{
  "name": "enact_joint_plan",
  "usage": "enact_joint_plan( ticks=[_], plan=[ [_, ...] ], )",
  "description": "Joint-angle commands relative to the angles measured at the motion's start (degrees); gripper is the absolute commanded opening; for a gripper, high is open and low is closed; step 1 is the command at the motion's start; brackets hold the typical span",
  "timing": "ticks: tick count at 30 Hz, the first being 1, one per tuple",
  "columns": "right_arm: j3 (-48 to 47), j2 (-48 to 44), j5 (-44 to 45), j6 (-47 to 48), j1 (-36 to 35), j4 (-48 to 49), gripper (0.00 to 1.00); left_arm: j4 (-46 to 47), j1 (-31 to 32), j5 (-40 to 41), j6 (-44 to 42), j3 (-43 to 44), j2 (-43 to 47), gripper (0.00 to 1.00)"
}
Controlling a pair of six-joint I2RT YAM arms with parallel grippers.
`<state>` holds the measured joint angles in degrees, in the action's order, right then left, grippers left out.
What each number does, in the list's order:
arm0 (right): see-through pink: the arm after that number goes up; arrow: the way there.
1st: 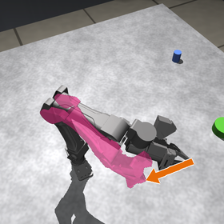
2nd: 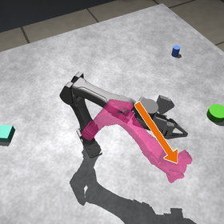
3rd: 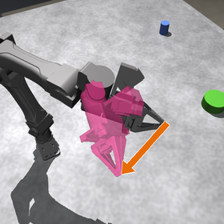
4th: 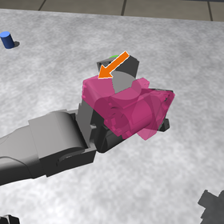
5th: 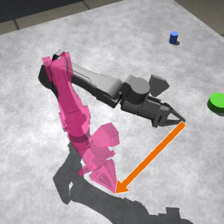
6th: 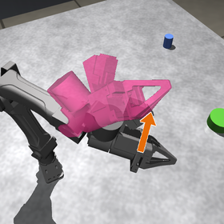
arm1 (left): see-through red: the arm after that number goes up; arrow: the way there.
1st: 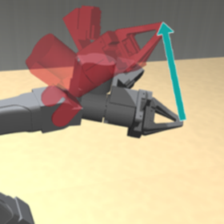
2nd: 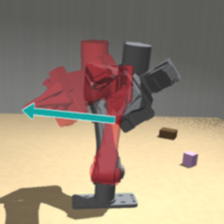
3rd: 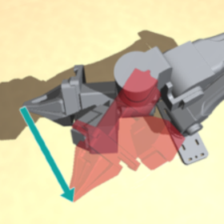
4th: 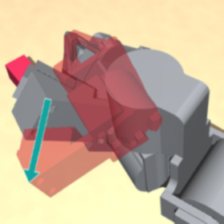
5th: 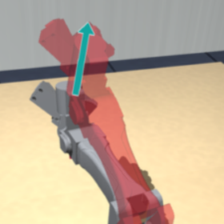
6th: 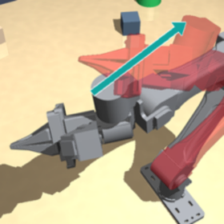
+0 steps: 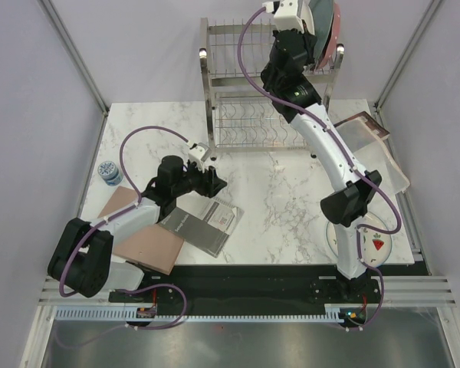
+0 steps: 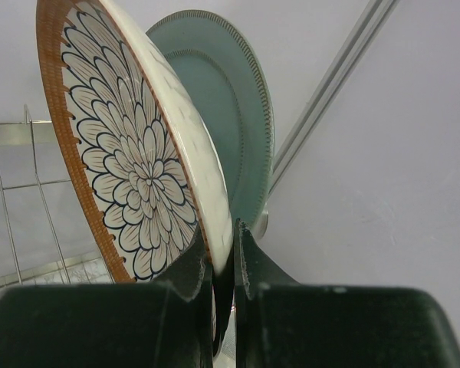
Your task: Load the plates into the dish rack
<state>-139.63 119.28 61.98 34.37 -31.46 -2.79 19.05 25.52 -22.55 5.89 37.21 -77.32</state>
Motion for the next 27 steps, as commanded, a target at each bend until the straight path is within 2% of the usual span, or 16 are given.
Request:
enact_joint_plan(
  ticks=[1, 11, 23, 24, 25, 27],
  plan=[
    [-3.28, -0.46, -1.07, -2.2, 0.79, 6.04, 0.0, 2.49, -0.03, 1.45, -1.58, 0.58, -0.38, 0.64],
    [-3.71, 2.0, -0.54, -4.48, 2.98, 6.3, 0.0, 2.05, -0.38, 1.36, -1.5, 1.63, -1.52, 0.64],
    [-3.55, 3.68, 0.16, -2.99, 3.86, 10.17, 0.0, 1.52, -0.82, 0.93, -0.97, 3.3, -3.62, 0.64],
    [-3.11, 3.85, 0.25, -2.73, 4.04, 10.52, 0.01, 1.52, -0.82, 0.58, -0.79, 3.39, -3.72, 0.64],
    [-3.19, 4.02, 0.6, -2.29, 4.04, 10.96, 0.12, 1.43, -0.82, 0.4, -0.71, 3.83, -4.24, 0.64],
    [-3.19, 4.29, 0.43, -2.03, 4.22, 11.14, 0.2, 1.34, -0.91, 0.22, -0.53, 4.18, -4.33, 0.64]
  ],
)
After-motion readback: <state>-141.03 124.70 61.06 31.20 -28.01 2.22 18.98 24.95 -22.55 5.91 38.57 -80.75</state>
